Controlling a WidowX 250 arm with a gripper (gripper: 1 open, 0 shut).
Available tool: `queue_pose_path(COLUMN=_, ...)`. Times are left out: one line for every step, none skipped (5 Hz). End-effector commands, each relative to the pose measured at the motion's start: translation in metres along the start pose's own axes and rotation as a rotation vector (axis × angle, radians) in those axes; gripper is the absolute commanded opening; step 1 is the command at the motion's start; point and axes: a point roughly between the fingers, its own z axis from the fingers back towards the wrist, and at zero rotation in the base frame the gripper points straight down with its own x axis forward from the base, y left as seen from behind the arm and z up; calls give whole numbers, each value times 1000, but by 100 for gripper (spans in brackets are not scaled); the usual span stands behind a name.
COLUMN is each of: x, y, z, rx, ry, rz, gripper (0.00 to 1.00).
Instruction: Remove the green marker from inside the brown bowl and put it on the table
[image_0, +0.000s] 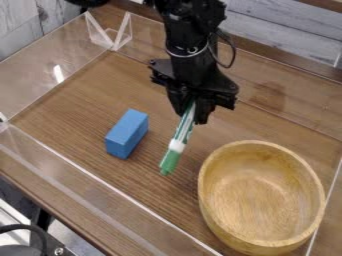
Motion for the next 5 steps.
queue_pose_path(x=6, y=2, z=6, rx=-1, ry=-33, rz=11, gripper=0)
queue_pose_path(x=7, y=3, z=6, rx=-1, ry=-36, rz=14, gripper=0)
queue_pose_path(x=6, y=2, z=5, rx=-3, ry=-35, rz=8, gripper=100)
queue_pose_path(x=6, y=3, z=3, rx=2, ry=-35, rz=1, gripper=100)
queue_pose_path(x=5, y=0, z=1, rx=3, ry=-27, rz=1, gripper=100)
